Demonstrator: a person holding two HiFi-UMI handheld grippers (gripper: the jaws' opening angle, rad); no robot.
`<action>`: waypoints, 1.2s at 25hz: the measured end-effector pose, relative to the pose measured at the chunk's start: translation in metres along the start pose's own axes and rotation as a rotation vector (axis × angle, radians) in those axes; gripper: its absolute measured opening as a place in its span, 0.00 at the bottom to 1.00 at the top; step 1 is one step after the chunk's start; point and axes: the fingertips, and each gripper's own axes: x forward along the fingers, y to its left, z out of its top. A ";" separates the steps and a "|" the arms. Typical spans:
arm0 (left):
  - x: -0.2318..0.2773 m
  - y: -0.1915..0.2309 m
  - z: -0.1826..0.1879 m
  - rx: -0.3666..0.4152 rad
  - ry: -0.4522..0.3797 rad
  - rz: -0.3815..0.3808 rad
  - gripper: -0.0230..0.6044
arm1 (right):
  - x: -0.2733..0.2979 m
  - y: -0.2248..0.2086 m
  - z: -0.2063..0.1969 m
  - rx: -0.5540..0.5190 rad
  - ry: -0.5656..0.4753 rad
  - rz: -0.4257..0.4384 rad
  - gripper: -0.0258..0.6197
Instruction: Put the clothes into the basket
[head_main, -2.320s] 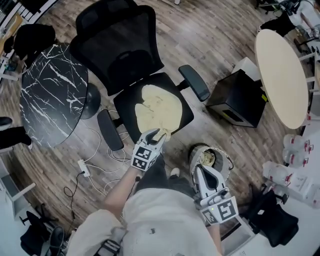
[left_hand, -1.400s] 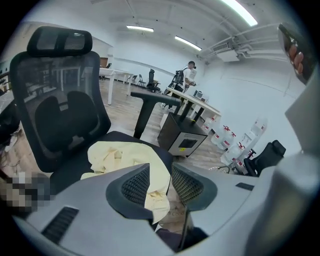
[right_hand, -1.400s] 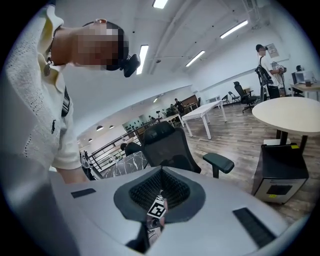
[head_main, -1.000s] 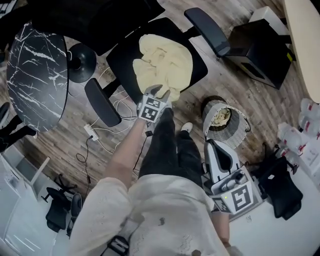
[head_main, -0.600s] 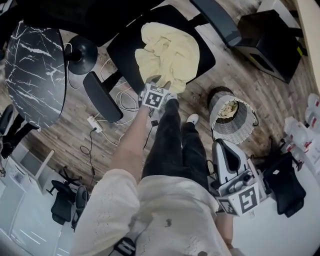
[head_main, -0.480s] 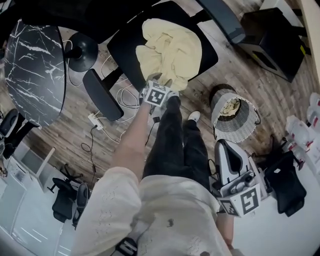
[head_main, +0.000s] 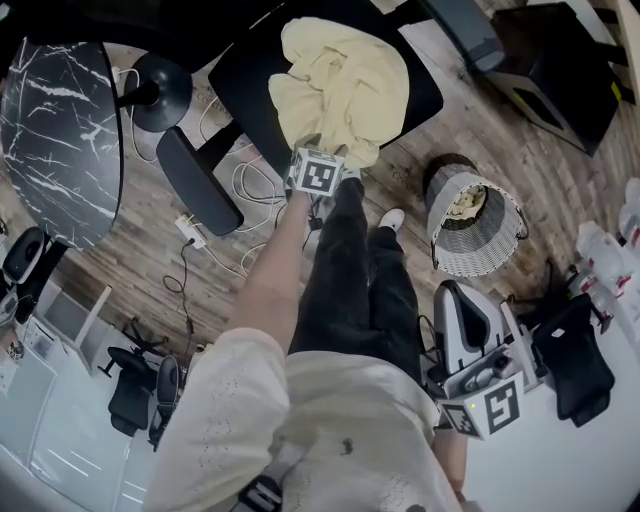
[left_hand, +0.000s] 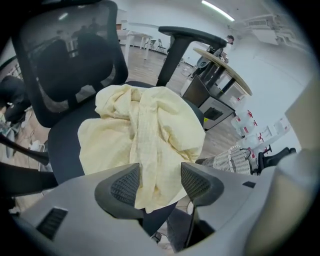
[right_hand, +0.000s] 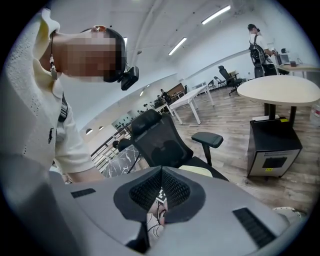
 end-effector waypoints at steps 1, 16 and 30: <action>0.003 0.001 -0.001 -0.021 0.005 0.003 0.48 | 0.000 0.000 -0.001 0.001 0.001 -0.003 0.06; -0.011 -0.008 -0.002 0.034 0.119 0.002 0.12 | -0.023 0.008 -0.003 -0.004 -0.047 -0.021 0.05; -0.103 -0.057 0.022 0.023 -0.107 -0.046 0.12 | -0.072 0.033 0.020 -0.088 -0.112 0.040 0.06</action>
